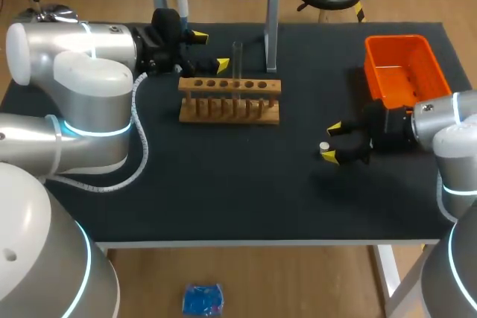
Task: Invert the test tube, pick up the pipette, mount the tip to pipette, aspirate from beaker and dispense into the tube, eject the tip, return the pipette, and cap with the stopper.
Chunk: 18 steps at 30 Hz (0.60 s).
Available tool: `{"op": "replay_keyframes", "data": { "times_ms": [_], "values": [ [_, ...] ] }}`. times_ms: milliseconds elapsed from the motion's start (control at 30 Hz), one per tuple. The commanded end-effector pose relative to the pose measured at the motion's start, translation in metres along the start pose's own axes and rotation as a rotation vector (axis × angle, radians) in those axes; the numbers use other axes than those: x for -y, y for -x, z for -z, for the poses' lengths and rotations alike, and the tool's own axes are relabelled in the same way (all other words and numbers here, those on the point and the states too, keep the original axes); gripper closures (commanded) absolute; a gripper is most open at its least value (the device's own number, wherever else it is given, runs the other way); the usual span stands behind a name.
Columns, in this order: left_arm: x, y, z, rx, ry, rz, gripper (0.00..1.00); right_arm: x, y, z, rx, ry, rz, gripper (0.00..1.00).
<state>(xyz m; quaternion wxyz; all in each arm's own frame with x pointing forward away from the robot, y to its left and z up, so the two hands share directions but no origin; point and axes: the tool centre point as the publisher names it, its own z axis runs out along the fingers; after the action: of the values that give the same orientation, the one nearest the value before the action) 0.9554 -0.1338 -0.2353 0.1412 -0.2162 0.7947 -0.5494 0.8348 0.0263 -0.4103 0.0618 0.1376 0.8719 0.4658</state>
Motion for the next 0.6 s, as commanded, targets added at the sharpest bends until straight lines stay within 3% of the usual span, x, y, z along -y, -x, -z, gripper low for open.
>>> {"op": "replay_keyframes", "data": {
  "times_ms": [33,333,600],
  "values": [
    [-0.0001,-0.0001,-0.0003,0.001,0.001,0.000,0.00,0.0036,0.0009,-0.0058,0.004,0.002,0.001,0.21],
    [-0.0001,-0.0001,-0.0003,0.001,0.001,0.000,0.00,0.0072,0.0032,-0.0108,0.009,-0.005,0.001,0.29],
    [-0.0001,-0.0001,-0.0003,0.001,0.001,0.000,0.00,0.0092,0.0041,-0.0143,0.009,-0.008,-0.001,0.29]
  ]
}}
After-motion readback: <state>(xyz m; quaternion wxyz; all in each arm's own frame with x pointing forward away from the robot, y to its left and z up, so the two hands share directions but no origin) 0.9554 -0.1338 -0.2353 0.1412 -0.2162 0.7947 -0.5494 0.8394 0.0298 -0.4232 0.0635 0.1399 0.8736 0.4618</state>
